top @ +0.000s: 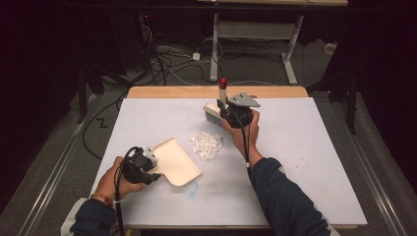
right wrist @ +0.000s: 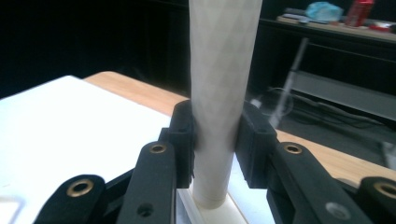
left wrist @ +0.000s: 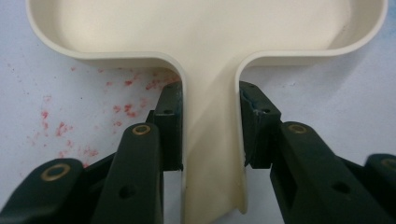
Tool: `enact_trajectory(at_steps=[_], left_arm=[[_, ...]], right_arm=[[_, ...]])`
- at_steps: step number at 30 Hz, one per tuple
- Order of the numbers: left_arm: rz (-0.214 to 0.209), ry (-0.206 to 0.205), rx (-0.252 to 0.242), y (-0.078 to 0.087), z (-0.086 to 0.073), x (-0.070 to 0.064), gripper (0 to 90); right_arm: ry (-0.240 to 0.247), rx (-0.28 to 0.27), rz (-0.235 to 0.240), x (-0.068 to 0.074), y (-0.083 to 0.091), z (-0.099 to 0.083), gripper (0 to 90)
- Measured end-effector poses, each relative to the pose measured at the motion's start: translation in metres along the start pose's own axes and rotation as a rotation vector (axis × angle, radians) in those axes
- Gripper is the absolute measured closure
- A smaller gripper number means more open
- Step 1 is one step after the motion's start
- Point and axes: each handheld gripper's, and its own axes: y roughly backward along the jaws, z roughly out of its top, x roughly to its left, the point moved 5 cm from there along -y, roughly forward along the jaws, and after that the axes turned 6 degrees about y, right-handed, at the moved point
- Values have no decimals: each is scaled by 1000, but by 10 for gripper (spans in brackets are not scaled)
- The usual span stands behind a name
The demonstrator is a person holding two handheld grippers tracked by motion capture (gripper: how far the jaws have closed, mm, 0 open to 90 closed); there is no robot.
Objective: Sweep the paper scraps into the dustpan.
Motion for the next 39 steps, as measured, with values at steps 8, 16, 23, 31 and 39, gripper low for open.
enact_trajectory(at_steps=[8, 16, 23, 31, 39], left_arm=[[7, 0, 8, -1, 2, -2, 636], [-1, 1, 20, -4, 6, -3, 637], [-5, -2, 31, -6, 14, -6, 636], [-6, -4, 47, -7, 16, -7, 636], [-8, -3, 58, -8, 19, -7, 636]], right_arm=[[16, -8, 106, 31, 14, -4, 705], [-7, -26, 178, 49, 34, -8, 702], [16, -34, 213, 62, 43, -6, 705], [43, -41, 159, 46, 45, 3, 710], [42, -36, 35, 17, 51, 5, 710]])
